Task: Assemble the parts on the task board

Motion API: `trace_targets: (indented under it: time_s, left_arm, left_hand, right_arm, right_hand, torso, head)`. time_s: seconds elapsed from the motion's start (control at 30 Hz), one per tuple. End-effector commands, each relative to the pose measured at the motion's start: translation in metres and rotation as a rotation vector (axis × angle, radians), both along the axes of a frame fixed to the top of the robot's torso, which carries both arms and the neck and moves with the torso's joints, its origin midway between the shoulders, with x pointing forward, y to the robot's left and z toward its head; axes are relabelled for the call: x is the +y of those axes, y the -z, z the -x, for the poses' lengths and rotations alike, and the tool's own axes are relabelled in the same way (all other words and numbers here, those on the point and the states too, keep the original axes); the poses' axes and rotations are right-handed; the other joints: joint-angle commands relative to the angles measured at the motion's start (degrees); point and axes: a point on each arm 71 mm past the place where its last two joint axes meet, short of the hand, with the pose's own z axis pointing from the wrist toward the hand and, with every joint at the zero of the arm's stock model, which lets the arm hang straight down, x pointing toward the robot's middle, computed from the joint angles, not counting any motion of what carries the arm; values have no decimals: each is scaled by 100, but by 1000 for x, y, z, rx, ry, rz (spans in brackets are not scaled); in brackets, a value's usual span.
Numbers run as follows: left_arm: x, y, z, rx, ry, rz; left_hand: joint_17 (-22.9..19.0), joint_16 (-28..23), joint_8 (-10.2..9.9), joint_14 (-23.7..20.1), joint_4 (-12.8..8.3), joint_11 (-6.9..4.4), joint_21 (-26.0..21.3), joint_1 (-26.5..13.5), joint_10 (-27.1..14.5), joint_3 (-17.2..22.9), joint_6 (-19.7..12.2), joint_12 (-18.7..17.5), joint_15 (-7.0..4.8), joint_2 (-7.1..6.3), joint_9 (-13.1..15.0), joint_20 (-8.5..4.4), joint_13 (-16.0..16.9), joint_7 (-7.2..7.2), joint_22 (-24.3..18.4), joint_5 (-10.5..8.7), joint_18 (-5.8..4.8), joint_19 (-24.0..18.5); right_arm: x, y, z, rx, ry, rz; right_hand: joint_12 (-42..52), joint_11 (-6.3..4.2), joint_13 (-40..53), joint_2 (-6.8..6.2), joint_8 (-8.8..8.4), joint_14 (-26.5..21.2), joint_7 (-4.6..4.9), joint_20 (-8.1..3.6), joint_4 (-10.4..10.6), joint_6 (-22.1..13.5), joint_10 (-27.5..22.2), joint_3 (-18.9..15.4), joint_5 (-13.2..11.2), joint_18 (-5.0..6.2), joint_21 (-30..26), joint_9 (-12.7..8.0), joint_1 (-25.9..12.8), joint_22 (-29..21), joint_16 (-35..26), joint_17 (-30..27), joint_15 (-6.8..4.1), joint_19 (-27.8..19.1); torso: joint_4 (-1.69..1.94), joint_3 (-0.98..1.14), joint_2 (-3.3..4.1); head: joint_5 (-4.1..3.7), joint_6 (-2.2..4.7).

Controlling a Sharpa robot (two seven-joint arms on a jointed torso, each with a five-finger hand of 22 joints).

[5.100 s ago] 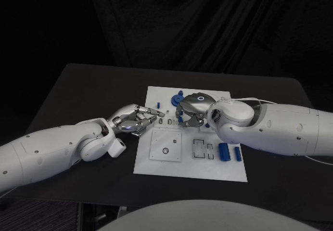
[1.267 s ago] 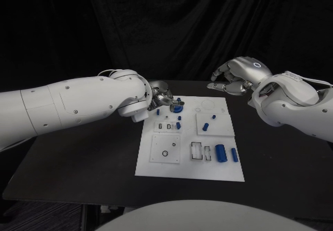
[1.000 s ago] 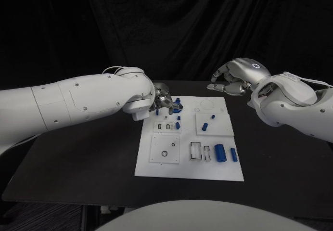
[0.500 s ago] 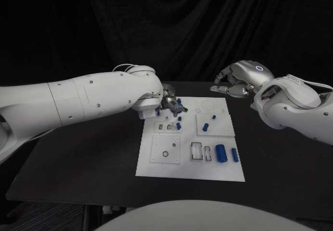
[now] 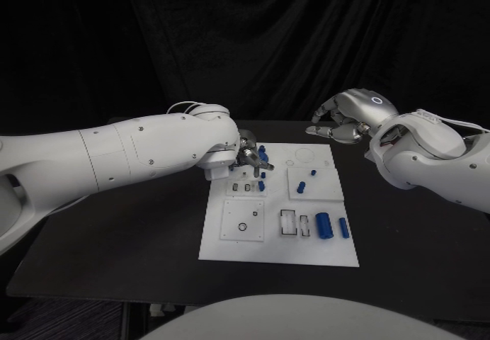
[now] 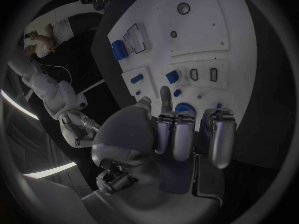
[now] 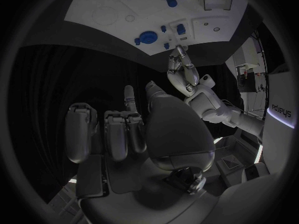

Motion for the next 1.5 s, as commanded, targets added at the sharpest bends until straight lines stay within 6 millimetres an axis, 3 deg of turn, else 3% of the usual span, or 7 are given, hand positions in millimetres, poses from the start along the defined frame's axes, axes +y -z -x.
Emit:
trace_targets:
  time_s: [0.03, 0.13, 0.3, 0.67, 1.07, 1.5]
  left_arm:
    - [-1, 3, 1, -21, 11, -17]
    - [0, 6, 1, -19, 11, -21]
    - [2, 10, 1, -15, 6, -26]
    - [2, 18, 3, -13, -5, -16]
    - [-1, 27, 4, -8, -17, -9]
    - [-3, 35, 3, -1, -25, -8]
  left_hand:
    - [1510, 15, -50, 596, -9, 6, 6, 49, 596, -4, 72, -6, -17, 14, 14, -31, 1505, 5, 979, 17, -44, 97]
    - [1510, 15, -72, 596, 1, 3, 6, 41, 596, -8, 106, -6, -20, 19, 20, -32, 1505, 0, 980, 10, -44, 99]
    - [1510, 15, -88, 596, 9, -1, 4, 32, 596, -12, 137, -6, -22, 22, 27, -33, 1505, -4, 979, 5, -43, 99]
    - [1510, 15, -99, 596, 10, -2, -6, 31, 596, -10, 150, -6, -23, 28, 30, -34, 1505, -7, 966, 12, -39, 87]
    - [1510, 15, -447, 596, 1, 15, -36, 69, 596, 16, 181, -6, -14, 53, -36, -30, 1505, 23, 940, 108, -31, 63]
    - [1510, 15, -639, 596, -14, 29, -51, 108, 596, 47, 243, -6, -1, 69, -86, -18, 1505, 36, 931, 171, -27, 53]
  right_arm:
    - [-1, 1, 0, 1, 17, -2]
    - [-1, 1, 0, 2, 17, -1]
    - [-1, 2, -1, 5, 18, 1]
    - [1, 4, -1, 15, 16, 7]
    - [2, 5, -1, 26, 14, 14]
    - [2, 5, 0, 33, 15, 18]
  right_hand:
    - [15, 36, 1506, -13, -34, 605, 15, 55, -10, -34, 598, -22, 33, 82, -30, -8, -7, 1219, 17, 1510, 49, 182]
    - [15, 40, 1506, -14, -35, 605, 17, 56, -10, -33, 598, -23, 36, 83, -32, -9, -7, 1218, 17, 1510, 52, 181]
    - [15, 46, 1506, -14, -37, 605, 22, 59, -10, -34, 598, -25, 42, 82, -30, -10, -5, 1219, 17, 1510, 56, 182]
    - [15, 51, 1506, -13, -41, 605, 27, 63, -11, -35, 598, -25, 52, 82, -30, -11, 1, 1219, 17, 1510, 62, 182]
    - [15, 55, 1506, -11, -43, 605, 29, 65, -11, -35, 598, -24, 57, 82, -33, -12, 3, 1218, 17, 1510, 65, 180]
    - [15, 64, 1506, -4, -44, 605, 35, 71, -10, -27, 598, -24, 67, 82, -34, -13, 8, 1217, 17, 1510, 73, 180]
  torso:
    - [18, -13, -5]
    - [30, -11, -10]
    - [6, -6, -12]
    - [24, -5, -23]
    - [23, 0, -39]
    - [21, 2, -40]
  head:
    - [-23, -1]
    - [-39, -1]
    - [-9, -1]
    - [-17, -1]
    - [1, -1]
    - [31, -1]
